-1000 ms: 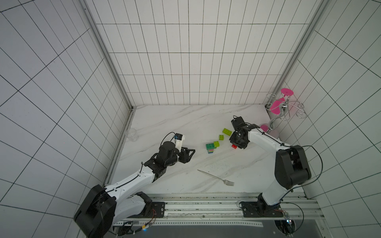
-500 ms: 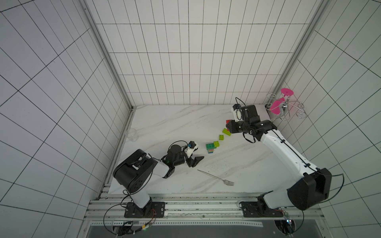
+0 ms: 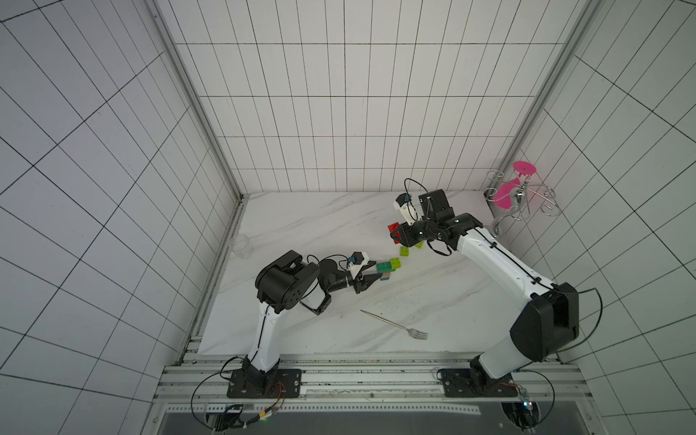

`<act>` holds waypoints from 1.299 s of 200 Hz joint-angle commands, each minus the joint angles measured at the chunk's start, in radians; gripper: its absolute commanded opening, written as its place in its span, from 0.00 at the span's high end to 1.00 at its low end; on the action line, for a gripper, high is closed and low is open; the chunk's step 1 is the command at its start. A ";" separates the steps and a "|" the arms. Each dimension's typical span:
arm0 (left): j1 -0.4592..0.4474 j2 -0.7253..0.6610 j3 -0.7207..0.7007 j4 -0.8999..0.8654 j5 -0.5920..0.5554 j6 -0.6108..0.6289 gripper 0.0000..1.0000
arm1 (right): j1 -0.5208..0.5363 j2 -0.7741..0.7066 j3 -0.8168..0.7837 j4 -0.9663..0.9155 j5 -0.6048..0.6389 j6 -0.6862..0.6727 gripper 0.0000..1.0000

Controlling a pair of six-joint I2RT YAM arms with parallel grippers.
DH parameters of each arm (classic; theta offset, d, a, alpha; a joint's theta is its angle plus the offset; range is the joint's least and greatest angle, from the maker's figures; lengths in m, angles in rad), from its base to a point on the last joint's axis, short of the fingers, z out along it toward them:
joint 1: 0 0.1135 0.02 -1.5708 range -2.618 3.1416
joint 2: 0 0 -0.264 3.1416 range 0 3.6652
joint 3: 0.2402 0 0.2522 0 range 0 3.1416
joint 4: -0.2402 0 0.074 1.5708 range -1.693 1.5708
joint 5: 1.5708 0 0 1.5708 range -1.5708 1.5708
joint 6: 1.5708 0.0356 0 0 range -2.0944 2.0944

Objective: Assemble a spoon with lego
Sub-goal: Assemble the lego brick with the lego brick.

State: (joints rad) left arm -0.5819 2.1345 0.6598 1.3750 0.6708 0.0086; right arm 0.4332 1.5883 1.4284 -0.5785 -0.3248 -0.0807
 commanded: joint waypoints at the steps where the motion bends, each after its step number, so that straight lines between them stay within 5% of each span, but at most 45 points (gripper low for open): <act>1: -0.005 0.040 0.025 0.039 0.066 -0.016 0.52 | 0.019 0.027 0.073 -0.030 -0.023 -0.127 0.89; 52: -0.004 0.064 0.044 0.039 0.075 -0.026 0.50 | 0.024 0.093 0.180 -0.124 -0.097 -0.195 0.88; 122: -0.085 0.059 0.005 0.039 -0.107 0.067 0.49 | 0.030 0.102 0.164 -0.138 -0.060 -0.186 0.88; 182: -0.102 0.049 -0.001 0.039 -0.142 0.092 0.69 | 0.047 0.063 0.129 -0.135 -0.067 -0.287 0.88; 214: -0.091 0.032 -0.030 0.041 -0.140 0.105 0.71 | 0.049 0.042 0.095 -0.193 -0.131 -0.480 0.88; 260: -0.036 0.021 -0.041 0.040 0.021 0.034 0.71 | 0.049 0.079 0.114 -0.423 -0.251 -0.823 0.89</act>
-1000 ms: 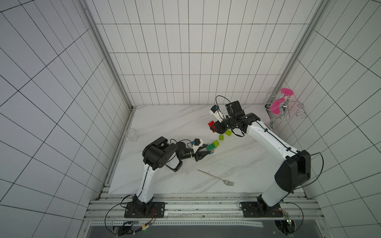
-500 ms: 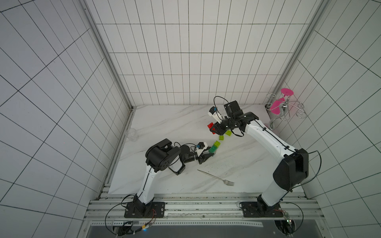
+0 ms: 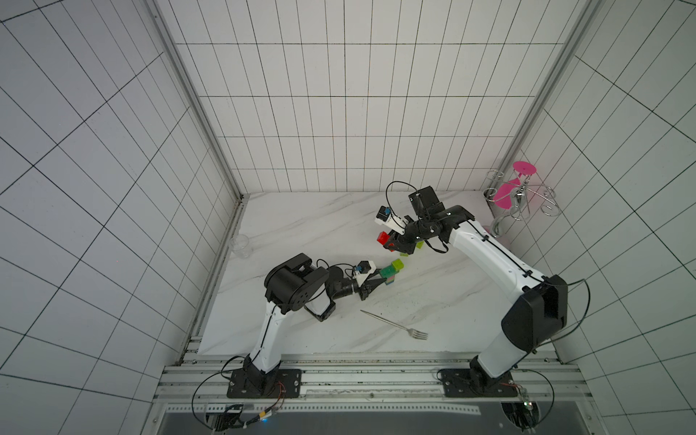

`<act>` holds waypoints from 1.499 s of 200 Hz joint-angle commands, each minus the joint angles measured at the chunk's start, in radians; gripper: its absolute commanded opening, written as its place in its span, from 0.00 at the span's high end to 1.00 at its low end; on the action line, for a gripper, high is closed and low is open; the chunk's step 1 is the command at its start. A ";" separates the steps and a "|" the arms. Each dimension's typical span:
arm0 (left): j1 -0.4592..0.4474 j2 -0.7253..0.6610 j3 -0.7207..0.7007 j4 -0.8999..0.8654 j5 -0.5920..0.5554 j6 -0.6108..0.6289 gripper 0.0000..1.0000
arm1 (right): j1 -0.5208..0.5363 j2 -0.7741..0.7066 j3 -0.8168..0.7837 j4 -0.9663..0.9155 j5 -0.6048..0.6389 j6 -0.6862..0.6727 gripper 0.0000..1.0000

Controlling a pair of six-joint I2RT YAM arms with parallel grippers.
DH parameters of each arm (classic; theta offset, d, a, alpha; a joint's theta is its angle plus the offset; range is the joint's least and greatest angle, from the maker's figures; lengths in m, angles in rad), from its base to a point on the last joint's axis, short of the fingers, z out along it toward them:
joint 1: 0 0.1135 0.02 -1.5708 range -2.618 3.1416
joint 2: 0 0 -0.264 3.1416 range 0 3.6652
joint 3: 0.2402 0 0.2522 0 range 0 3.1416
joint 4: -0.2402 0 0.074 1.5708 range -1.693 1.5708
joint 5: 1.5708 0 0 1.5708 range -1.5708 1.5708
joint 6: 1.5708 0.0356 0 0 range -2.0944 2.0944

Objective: Assemble a spoon with lego
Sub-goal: Assemble the lego brick with the lego brick.

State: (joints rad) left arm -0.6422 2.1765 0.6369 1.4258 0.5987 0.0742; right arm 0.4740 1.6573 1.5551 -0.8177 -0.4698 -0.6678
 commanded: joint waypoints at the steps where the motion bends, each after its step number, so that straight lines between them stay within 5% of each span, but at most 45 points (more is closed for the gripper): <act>1: 0.025 -0.021 -0.018 -0.011 0.096 -0.032 0.71 | 0.008 0.012 -0.012 -0.187 -0.110 -0.241 0.89; 27: 0.051 -0.029 -0.010 -0.013 0.156 -0.063 0.71 | 0.022 0.050 -0.023 -0.257 -0.142 -0.389 0.89; 135: 0.053 -0.019 0.006 -0.012 0.240 -0.074 0.66 | 0.080 0.224 0.056 -0.249 0.006 -0.470 0.89; 172: 0.053 -0.028 0.006 -0.035 0.231 -0.057 0.57 | 0.082 0.221 0.004 -0.192 0.045 -0.479 0.89; 229: 0.053 -0.042 -0.027 -0.011 0.171 -0.062 0.38 | 0.083 0.189 -0.020 -0.174 0.039 -0.463 0.89; 300: 0.052 -0.208 -0.218 -0.011 0.012 -0.061 0.29 | 0.123 0.137 -0.039 -0.193 0.109 -0.423 0.90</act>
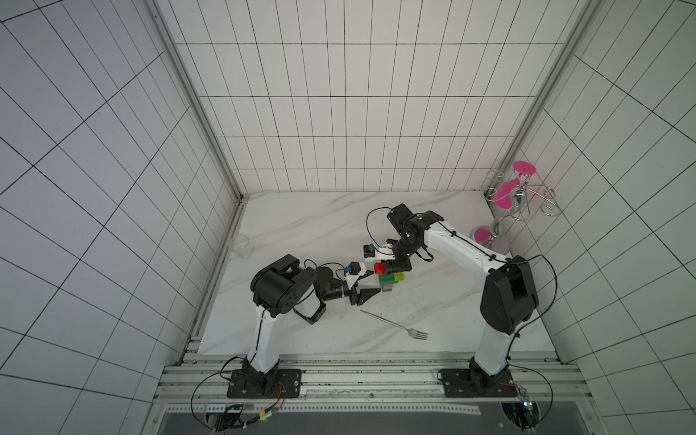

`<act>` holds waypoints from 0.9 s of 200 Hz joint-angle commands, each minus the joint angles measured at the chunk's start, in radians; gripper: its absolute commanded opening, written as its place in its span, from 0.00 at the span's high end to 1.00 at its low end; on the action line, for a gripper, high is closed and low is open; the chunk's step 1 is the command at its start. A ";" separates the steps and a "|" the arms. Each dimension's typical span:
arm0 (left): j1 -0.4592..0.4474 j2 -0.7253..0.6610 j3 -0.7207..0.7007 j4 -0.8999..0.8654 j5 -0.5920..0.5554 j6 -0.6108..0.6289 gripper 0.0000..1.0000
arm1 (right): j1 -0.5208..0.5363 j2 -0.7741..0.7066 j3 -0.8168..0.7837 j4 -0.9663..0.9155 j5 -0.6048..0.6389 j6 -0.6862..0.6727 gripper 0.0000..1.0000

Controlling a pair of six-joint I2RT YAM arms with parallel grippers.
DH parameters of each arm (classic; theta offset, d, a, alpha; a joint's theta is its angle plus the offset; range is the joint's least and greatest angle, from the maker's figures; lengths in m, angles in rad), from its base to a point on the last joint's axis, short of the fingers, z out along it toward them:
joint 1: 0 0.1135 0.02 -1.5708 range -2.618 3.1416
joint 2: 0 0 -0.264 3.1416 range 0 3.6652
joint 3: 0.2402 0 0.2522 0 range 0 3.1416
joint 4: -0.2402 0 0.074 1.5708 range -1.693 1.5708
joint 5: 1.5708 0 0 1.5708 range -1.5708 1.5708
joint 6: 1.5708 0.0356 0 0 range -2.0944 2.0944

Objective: Assemble a spoon with lego
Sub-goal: Assemble the lego brick with the lego brick.

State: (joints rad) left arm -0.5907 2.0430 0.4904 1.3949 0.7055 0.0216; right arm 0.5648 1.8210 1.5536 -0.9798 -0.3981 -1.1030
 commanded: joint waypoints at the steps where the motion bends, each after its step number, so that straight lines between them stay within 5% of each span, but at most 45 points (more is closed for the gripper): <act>1: 0.000 -0.077 -0.076 0.019 -0.101 -0.011 0.29 | 0.034 -0.026 -0.037 -0.033 0.040 0.011 0.90; 42: -0.059 -0.195 -0.198 0.019 -0.266 -0.045 0.29 | 0.082 0.034 0.034 -0.099 0.128 0.005 0.90; 180: -0.099 -0.255 -0.246 0.019 -0.301 -0.060 0.29 | 0.112 0.076 0.070 -0.111 0.215 0.016 0.91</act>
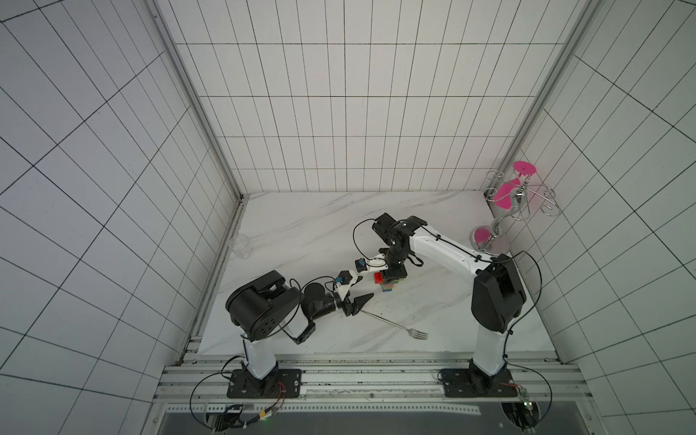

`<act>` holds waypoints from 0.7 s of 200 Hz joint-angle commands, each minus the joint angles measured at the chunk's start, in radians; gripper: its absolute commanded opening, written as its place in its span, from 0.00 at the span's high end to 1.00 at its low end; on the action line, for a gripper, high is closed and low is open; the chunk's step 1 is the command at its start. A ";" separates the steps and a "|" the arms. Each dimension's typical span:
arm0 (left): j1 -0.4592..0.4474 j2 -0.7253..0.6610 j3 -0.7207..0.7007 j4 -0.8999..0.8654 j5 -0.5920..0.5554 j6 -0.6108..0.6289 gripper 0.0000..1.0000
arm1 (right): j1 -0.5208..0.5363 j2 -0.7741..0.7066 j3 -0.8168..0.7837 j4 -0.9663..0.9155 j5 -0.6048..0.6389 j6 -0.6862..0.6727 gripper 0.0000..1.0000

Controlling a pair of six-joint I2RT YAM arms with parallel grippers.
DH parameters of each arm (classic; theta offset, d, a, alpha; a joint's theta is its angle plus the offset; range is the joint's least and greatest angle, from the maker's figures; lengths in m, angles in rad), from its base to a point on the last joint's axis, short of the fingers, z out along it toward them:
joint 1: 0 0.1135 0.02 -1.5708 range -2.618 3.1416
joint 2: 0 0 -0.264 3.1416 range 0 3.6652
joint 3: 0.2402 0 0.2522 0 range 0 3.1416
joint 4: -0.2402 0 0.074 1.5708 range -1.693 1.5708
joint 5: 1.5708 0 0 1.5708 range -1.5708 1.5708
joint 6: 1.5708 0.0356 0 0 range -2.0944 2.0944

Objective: Assemble a spoon with lego
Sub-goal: Assemble the lego brick with the lego brick.

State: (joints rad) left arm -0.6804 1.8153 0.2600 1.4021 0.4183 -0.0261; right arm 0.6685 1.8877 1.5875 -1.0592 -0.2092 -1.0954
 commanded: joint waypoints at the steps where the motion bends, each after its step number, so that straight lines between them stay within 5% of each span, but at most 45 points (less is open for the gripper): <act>1: -0.010 -0.027 -0.016 0.012 -0.014 -0.012 0.29 | 0.008 0.010 0.037 -0.032 0.027 0.008 0.91; 140: -0.045 -0.057 -0.036 0.011 -0.043 -0.009 0.29 | 0.008 0.062 -0.026 -0.014 0.059 0.034 0.93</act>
State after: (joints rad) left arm -0.7120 1.7821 0.2382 1.4021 0.3893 -0.0303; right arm 0.6701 1.9030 1.5944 -1.0496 -0.1688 -1.0737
